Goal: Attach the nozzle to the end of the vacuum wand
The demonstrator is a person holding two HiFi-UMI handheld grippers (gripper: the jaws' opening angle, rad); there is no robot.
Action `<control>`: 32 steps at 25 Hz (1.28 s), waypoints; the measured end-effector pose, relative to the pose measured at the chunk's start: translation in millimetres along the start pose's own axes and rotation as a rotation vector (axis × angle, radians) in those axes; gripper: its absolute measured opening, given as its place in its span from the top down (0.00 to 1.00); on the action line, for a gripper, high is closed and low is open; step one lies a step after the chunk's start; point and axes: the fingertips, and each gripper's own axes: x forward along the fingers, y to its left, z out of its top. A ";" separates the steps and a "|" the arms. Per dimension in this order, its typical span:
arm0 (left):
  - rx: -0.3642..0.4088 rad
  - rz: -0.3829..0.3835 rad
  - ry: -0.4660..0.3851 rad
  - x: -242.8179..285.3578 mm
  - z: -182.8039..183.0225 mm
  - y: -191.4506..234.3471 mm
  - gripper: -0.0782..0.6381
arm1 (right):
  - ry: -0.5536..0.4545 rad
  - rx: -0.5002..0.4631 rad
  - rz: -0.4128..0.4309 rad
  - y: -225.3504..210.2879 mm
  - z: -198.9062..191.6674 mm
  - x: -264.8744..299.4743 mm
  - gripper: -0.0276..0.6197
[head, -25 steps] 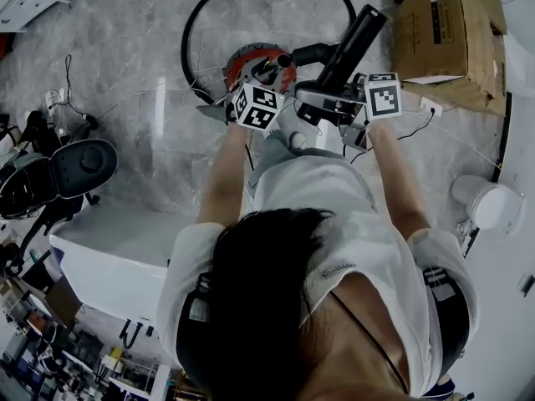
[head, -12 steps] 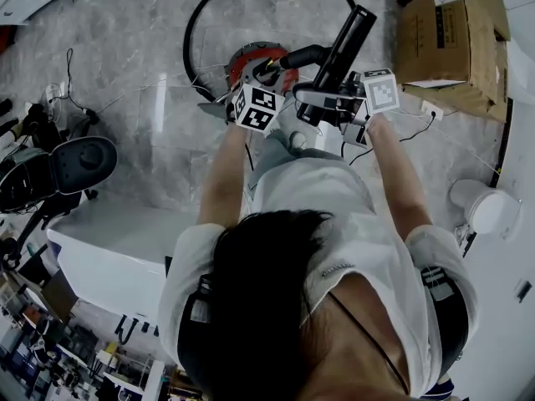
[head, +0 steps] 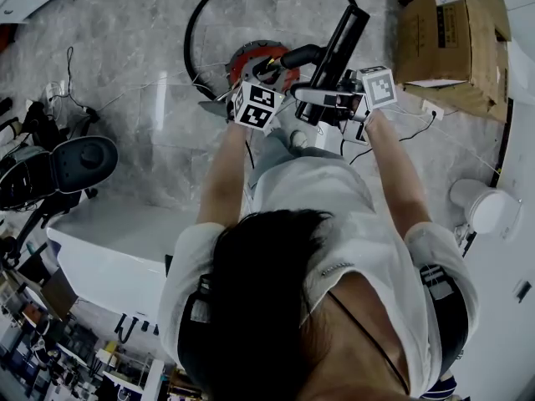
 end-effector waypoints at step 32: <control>-0.001 -0.031 -0.007 -5.6 -4.8 2.6 0.68 | 0.385 -0.278 -0.389 -20.9 -26.8 17.1 0.80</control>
